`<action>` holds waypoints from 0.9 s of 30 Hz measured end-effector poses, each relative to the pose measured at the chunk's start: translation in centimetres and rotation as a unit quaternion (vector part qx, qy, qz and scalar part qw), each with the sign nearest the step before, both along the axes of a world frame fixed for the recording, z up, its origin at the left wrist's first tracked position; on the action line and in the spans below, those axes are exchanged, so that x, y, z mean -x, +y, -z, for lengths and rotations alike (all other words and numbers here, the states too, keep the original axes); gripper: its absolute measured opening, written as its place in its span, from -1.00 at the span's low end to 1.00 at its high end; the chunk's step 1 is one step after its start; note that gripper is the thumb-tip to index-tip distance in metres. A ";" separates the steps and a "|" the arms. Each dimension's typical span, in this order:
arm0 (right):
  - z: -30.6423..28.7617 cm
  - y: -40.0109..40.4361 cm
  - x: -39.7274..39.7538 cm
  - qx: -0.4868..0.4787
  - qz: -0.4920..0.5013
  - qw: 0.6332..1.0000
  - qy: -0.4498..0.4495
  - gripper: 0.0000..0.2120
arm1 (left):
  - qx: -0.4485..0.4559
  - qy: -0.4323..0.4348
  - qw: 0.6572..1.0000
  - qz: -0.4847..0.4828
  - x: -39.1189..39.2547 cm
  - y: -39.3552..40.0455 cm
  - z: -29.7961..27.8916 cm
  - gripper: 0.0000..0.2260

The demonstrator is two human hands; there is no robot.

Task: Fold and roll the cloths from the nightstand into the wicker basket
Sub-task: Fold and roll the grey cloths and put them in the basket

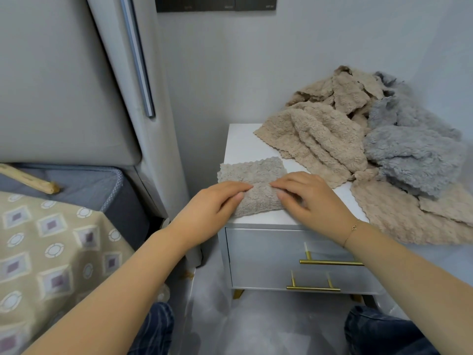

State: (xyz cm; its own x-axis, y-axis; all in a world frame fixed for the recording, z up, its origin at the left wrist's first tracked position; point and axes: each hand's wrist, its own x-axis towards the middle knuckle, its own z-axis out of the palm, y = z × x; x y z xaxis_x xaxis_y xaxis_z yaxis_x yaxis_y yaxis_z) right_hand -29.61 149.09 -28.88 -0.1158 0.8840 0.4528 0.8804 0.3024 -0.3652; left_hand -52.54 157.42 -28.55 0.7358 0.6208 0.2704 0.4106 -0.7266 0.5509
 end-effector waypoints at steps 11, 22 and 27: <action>0.4 -1.8 -0.4 0.079 -0.029 0.996 -0.032 -0.33 | -0.148 0.074 0.986 -0.015 0.8 -0.5 1.3 -0.37; -0.8 -3.4 0.1 0.113 0.007 0.991 0.075 -0.63 | -0.058 -0.012 0.997 -0.053 1.8 -2.7 -0.3 -0.68; -1.8 -3.0 0.1 0.167 0.014 0.970 0.178 -0.73 | 0.109 -0.032 0.990 -0.081 1.2 -2.0 -0.5 -0.66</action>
